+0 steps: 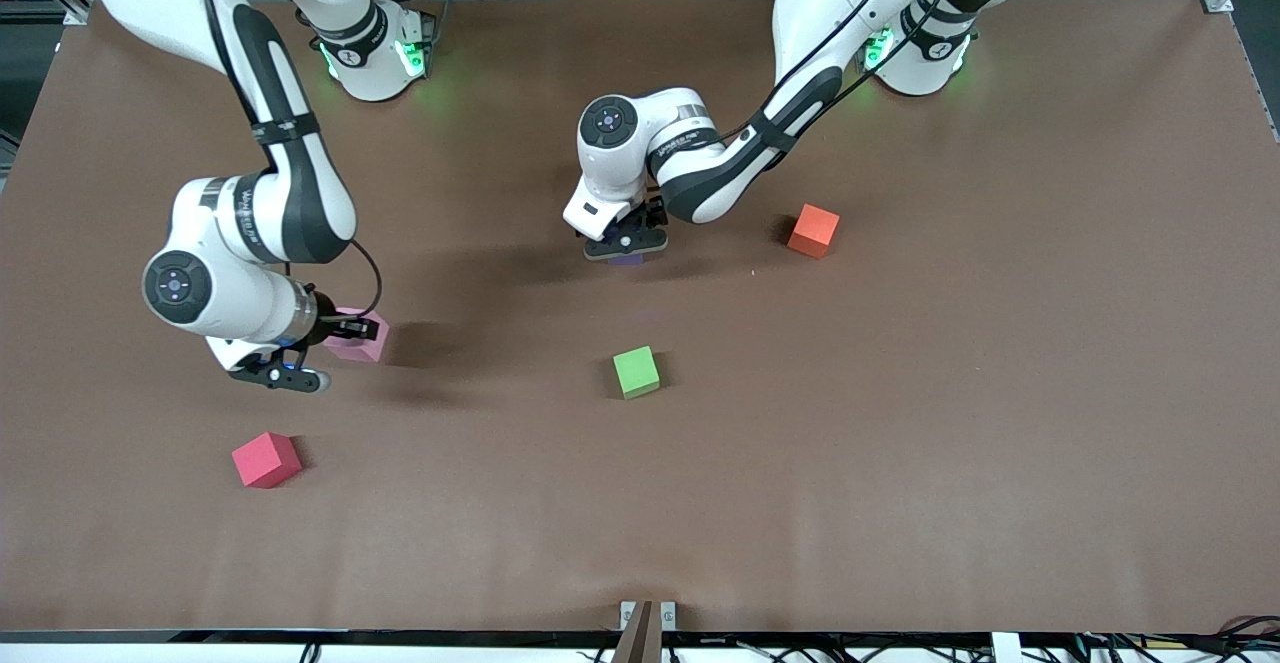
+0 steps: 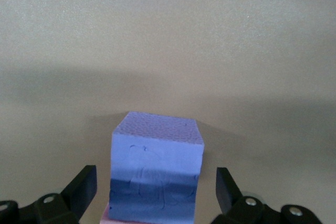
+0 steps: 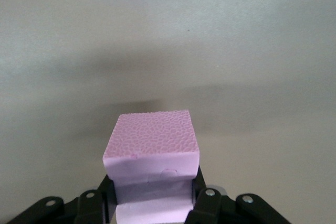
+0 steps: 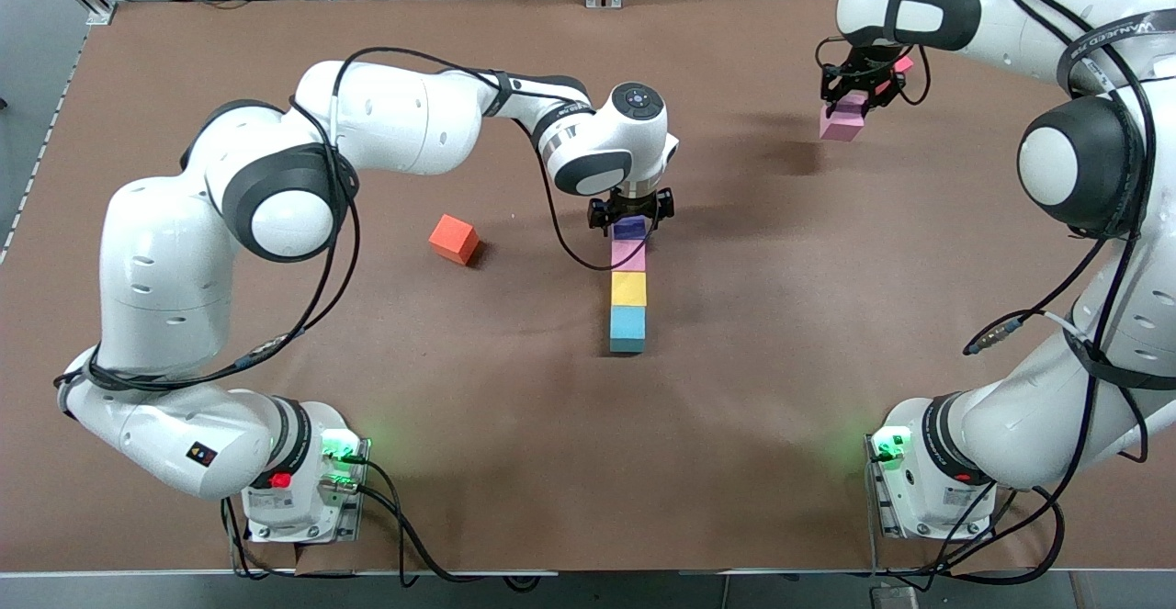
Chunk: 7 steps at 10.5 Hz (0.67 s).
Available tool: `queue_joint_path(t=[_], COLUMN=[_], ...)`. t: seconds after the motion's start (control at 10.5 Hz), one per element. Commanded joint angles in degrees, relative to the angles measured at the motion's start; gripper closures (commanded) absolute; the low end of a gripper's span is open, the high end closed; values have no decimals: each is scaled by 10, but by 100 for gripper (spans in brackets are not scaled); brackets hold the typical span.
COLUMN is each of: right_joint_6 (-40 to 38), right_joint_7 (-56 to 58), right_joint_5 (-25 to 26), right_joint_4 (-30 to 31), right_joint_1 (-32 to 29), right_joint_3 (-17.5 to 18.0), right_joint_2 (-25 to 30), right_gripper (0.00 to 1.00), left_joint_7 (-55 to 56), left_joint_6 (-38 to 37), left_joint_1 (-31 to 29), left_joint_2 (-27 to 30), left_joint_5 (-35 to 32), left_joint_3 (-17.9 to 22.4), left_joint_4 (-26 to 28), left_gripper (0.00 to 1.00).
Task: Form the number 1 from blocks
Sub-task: 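Lower the purple cube after the pink cube and open the left gripper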
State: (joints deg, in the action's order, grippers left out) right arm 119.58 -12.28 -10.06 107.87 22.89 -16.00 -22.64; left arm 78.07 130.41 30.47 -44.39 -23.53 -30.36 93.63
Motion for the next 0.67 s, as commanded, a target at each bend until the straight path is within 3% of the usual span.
queue_joint_path(t=[0.0,0.29,0.57], right_joint_6=[0,7,44], right_joint_7=[-11,-11,-76], right_joint_5=[-11,-49,-61], right_joint_4=[15,13,7], right_joint_1=[13,45,110], right_joint_3=[-2,-3,-3], right_joint_2=[22,20,8], right_gripper=[43,43,43], left_joint_7=[9,9,-39], left_joint_6=[-8,-47,-127], left_joint_1=[-6,-50,-135], left_joint_2=[23,75,107], left_joint_5=[3,3,2], left_joint_3=[5,9,9], left_joint_4=[1,0,-33], left_gripper=[0,0,0])
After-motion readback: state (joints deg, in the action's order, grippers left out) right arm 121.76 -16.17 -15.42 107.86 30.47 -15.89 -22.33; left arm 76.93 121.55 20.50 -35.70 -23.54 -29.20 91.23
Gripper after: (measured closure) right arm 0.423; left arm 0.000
